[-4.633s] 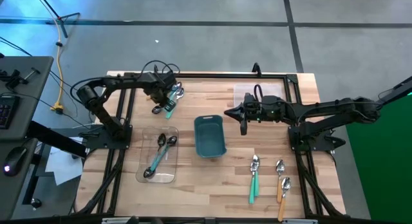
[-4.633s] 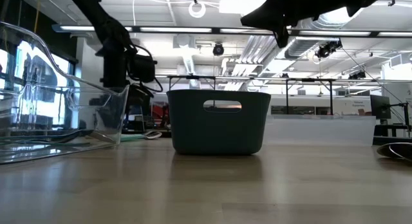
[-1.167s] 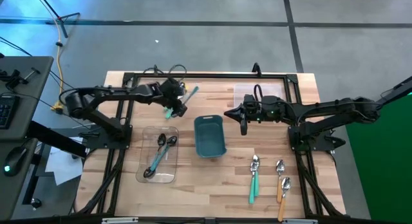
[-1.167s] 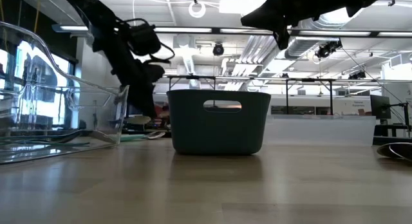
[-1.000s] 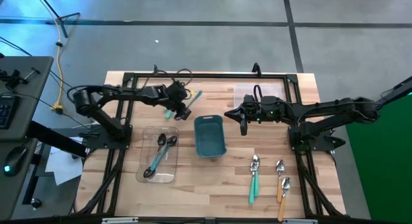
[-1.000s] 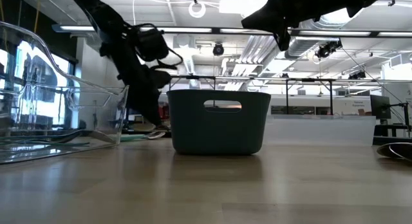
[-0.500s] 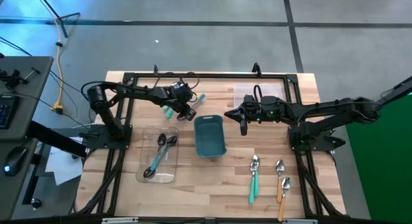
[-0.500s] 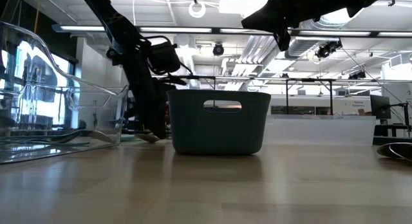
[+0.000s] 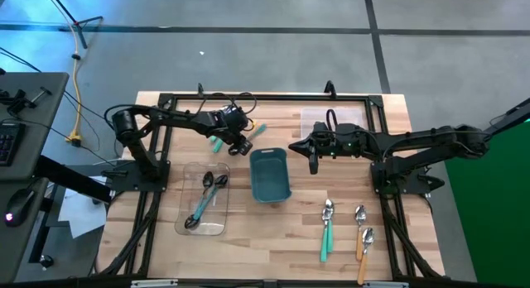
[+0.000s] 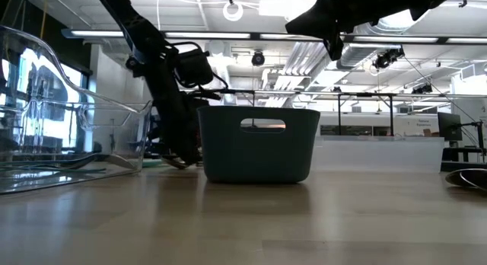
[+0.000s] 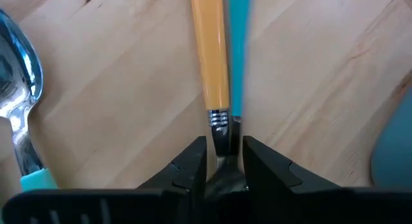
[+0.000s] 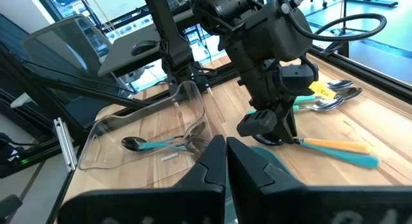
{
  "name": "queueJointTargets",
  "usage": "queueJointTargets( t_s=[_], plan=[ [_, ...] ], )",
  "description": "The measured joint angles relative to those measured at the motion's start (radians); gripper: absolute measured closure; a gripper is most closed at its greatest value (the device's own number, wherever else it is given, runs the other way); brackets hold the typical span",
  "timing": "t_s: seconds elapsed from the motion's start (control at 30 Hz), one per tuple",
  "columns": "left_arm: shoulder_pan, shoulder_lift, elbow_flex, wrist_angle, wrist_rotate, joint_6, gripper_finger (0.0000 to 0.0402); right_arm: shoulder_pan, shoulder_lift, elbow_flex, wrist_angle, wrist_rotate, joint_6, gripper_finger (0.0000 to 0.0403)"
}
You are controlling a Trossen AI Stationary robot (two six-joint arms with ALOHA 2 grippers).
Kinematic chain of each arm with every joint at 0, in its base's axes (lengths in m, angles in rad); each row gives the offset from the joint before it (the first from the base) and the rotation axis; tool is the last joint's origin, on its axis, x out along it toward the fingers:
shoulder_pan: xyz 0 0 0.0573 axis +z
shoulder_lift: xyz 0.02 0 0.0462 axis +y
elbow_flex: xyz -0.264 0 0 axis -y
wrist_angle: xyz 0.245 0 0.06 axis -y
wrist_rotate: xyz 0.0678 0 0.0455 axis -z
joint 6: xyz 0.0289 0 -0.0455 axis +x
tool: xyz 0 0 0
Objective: Sort silverware by color (type)
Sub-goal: Put the blue spoon into the transparent bin
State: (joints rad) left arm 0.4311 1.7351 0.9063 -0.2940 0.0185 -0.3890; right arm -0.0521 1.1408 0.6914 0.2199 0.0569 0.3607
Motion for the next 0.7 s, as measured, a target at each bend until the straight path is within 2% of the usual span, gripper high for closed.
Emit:
queueJointTargets(
  t_s=[0.27,0.53,0.7],
  plan=[
    [0.001,0.0,0.051,0.017,-0.002,0.04,0.0287,0.0,0.0,0.0,0.0,0.0,0.001,0.0403],
    [0.0,0.001,0.052,0.065,0.01,0.145,0.0284,0.0,0.0,0.0,0.0,0.0,0.001,0.0403],
    [0.0,0.004,0.052,0.064,0.025,0.157,0.0284,0.0,0.0,0.0,0.0,0.0,0.001,0.0403]
  ],
)
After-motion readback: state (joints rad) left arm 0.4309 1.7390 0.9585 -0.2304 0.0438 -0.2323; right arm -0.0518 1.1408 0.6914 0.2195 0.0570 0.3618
